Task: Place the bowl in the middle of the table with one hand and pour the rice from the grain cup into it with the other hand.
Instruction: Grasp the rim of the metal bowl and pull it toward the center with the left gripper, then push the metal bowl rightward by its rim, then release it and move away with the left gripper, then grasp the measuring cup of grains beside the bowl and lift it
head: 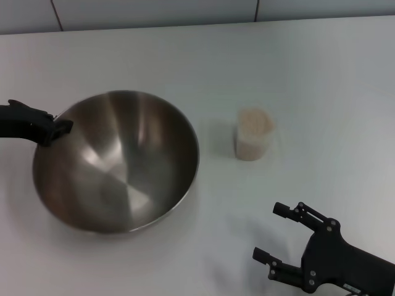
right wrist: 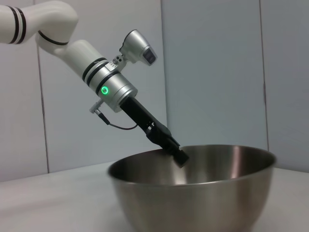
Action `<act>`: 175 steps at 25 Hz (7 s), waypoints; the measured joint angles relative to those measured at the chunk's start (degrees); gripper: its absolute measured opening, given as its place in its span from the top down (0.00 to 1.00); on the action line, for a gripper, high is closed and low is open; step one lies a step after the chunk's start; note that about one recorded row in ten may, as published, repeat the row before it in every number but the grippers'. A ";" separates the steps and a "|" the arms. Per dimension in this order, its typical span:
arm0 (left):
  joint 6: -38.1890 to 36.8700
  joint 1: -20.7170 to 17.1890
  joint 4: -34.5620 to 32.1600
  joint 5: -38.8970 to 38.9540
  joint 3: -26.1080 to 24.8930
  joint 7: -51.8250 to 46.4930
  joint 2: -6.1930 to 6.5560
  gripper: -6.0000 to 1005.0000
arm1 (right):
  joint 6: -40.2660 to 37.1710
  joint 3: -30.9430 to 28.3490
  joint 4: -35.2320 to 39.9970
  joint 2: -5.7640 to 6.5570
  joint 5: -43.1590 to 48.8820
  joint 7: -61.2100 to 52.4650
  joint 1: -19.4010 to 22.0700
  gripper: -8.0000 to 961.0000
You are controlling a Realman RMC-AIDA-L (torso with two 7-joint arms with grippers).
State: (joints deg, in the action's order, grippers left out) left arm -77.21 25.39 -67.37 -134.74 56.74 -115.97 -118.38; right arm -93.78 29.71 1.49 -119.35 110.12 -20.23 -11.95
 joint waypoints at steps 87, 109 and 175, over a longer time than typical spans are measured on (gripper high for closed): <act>-12.57 -18.28 41.42 50.02 -8.88 81.10 2.37 0.14 | 8.29 -23.30 -6.17 -0.26 -0.80 4.47 1.35 0.15; -7.71 -18.58 42.18 47.08 -8.40 82.15 0.69 0.14 | 23.09 -37.29 -13.40 -0.36 -0.80 12.22 -5.03 0.16; -7.16 -17.65 42.23 43.95 -7.88 80.55 0.69 0.14 | 29.01 -42.02 -14.26 -0.45 -0.78 12.23 -11.51 0.62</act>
State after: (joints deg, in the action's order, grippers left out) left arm -84.37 7.74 -25.13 -90.79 48.86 -35.42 -117.68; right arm -64.77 -12.31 -12.77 -119.80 109.34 -8.00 -23.47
